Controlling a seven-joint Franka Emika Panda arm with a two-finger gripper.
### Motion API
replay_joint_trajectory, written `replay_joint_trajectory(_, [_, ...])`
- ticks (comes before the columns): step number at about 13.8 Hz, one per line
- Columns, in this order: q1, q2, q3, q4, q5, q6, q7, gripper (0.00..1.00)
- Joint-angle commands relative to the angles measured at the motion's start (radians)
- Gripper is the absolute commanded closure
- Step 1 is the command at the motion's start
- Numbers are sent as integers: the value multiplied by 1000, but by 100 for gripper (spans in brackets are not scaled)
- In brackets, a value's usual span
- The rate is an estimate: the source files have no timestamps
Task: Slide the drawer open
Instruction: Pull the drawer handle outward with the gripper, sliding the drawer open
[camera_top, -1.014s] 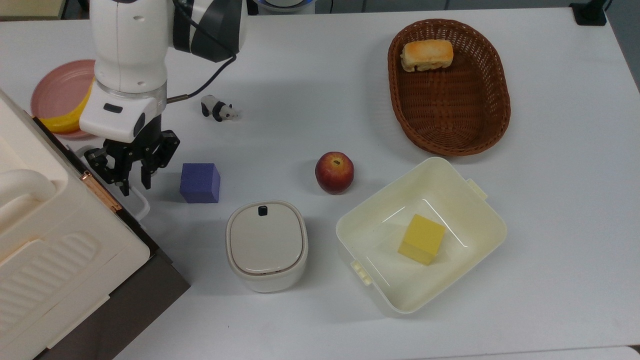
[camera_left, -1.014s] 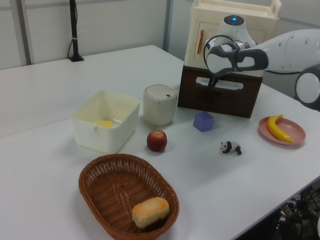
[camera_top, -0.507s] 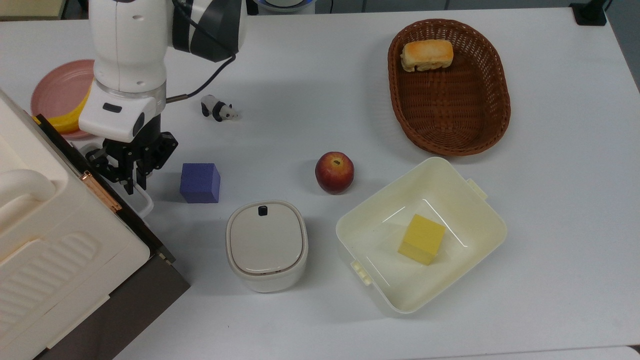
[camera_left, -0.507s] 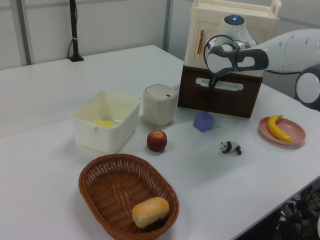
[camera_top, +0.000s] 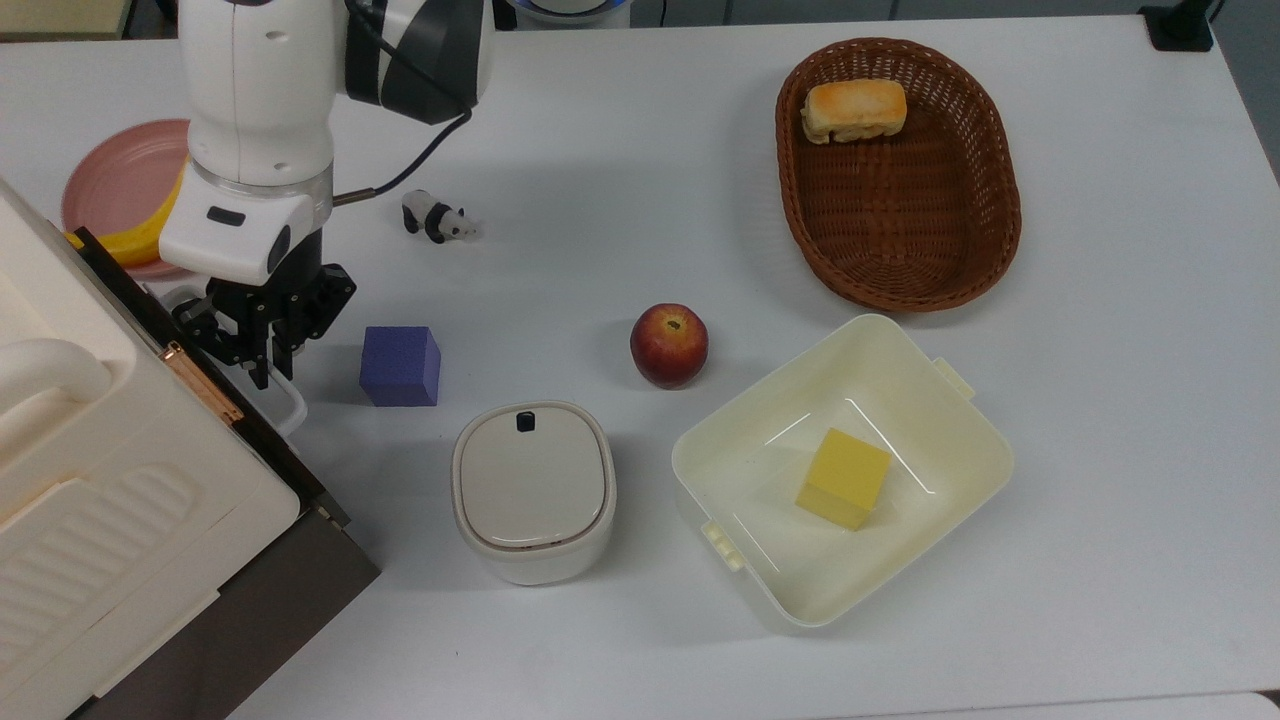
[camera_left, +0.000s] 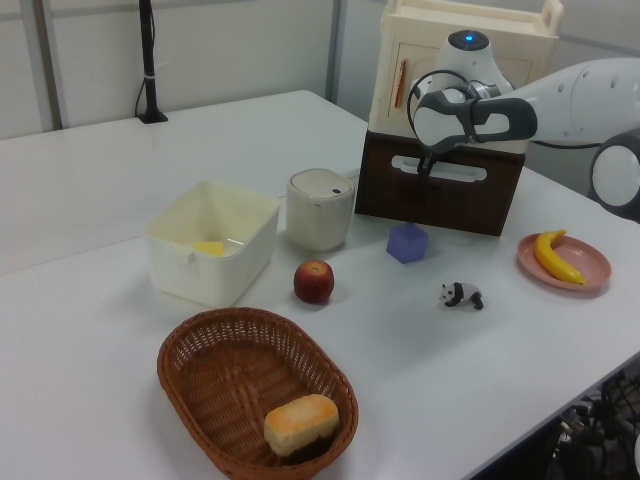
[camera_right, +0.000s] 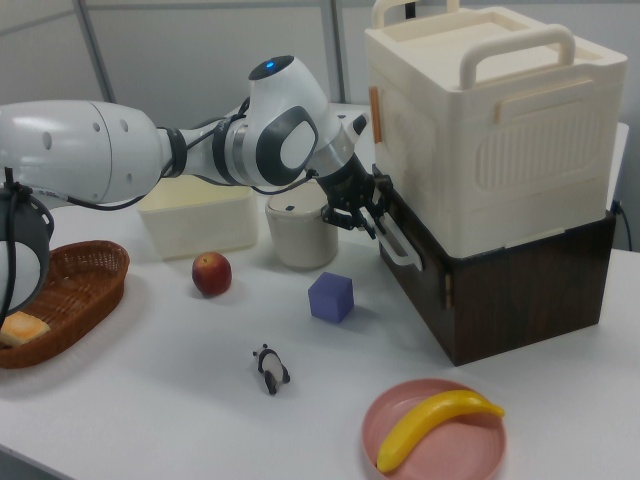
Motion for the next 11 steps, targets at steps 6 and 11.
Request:
replay_joint_trajectory(6, [9, -74, 8, -94, 0, 9, 17, 84])
replay_joint_trajectory(11, [9, -175, 29, -209, 0, 4, 25, 84])
